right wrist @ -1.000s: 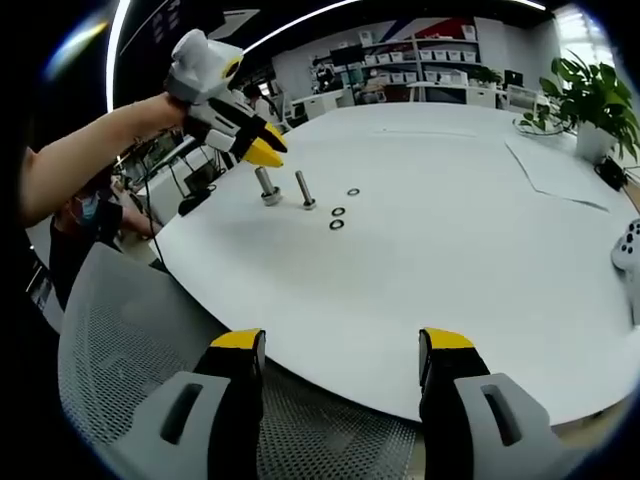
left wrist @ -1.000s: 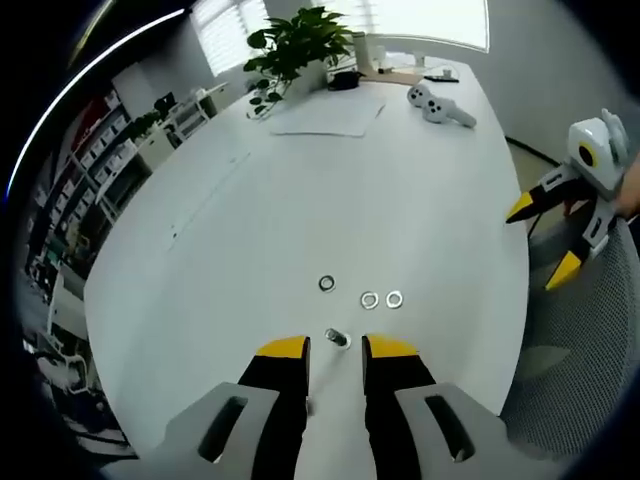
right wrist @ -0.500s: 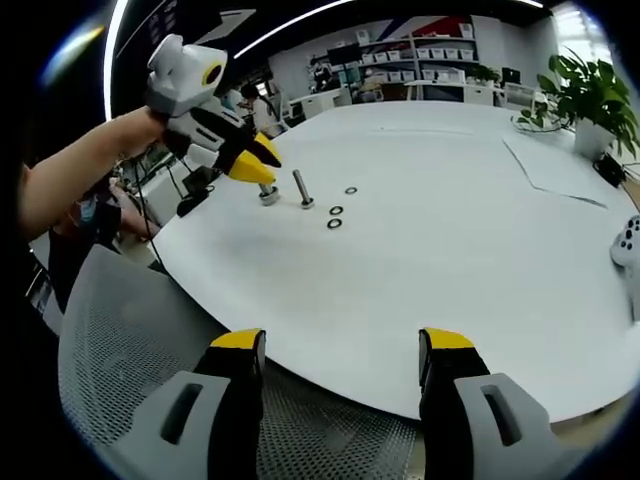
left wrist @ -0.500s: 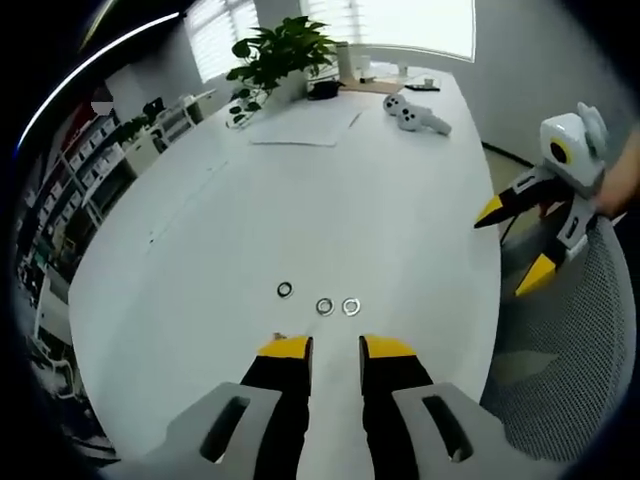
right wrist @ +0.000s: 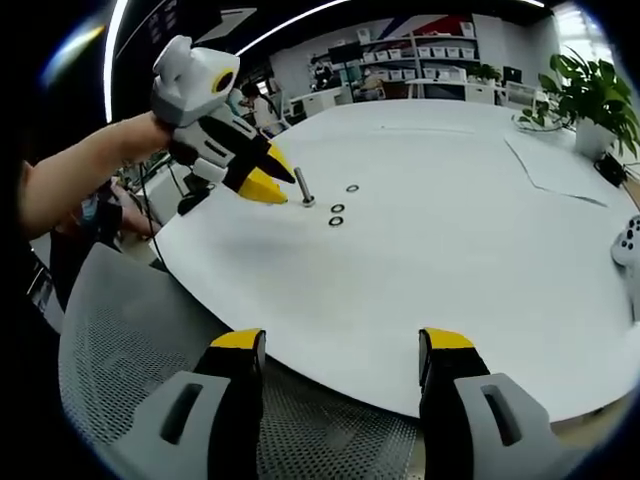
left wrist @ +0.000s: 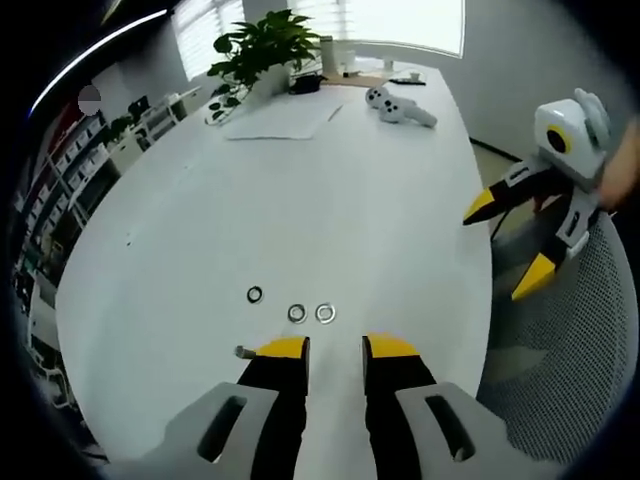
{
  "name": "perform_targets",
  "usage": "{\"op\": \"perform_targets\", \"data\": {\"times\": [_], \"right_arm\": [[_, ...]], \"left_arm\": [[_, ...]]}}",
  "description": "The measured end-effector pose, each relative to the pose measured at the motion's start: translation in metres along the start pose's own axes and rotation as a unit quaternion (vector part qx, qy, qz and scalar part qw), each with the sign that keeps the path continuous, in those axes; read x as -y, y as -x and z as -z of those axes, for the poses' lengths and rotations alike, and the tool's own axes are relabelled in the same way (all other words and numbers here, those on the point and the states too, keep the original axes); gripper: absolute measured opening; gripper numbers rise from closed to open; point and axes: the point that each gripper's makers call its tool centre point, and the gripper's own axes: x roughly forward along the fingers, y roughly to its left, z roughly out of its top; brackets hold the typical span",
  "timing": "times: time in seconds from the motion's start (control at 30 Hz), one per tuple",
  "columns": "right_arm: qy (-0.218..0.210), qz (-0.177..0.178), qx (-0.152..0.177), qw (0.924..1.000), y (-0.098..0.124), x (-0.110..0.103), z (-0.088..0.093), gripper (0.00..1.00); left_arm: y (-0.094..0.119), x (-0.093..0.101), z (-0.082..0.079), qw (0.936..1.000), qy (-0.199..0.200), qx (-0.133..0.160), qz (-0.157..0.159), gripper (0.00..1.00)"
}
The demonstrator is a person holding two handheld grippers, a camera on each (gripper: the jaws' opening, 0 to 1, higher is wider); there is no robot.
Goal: Place the washer onto the threaded stud by aligning its center hole with the stud, sliding it down to the base, and recovering from edge contact or off-axis alignment until the washer reaches the visible bottom stop.
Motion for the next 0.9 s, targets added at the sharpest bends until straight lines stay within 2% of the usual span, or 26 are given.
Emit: {"op": "perform_targets", "data": {"times": [0.27,0.37,0.57,0.9], "right_arm": [[0.008,-0.01,-0.006,0.9999,0.0,-0.003,0.002,0.65],[0.006,-0.011,-0.003,0.9999,0.0,-0.004,0.001,0.65],[0.011,-0.017,-0.002,0.9998,-0.001,-0.006,0.0,0.65],[0.013,-0.022,0.004,0.9997,0.0,-0.007,-0.002,0.63]], "left_arm": [[-0.013,0.004,0.001,0.9999,0.008,-0.01,0.008,0.19],[-0.019,0.01,0.004,0.9996,-0.012,-0.016,0.021,0.2],[-0.032,0.007,0.01,0.999,-0.007,-0.037,0.024,0.2],[-0.054,0.004,0.006,0.9984,-0.021,-0.044,0.027,0.22]]}}
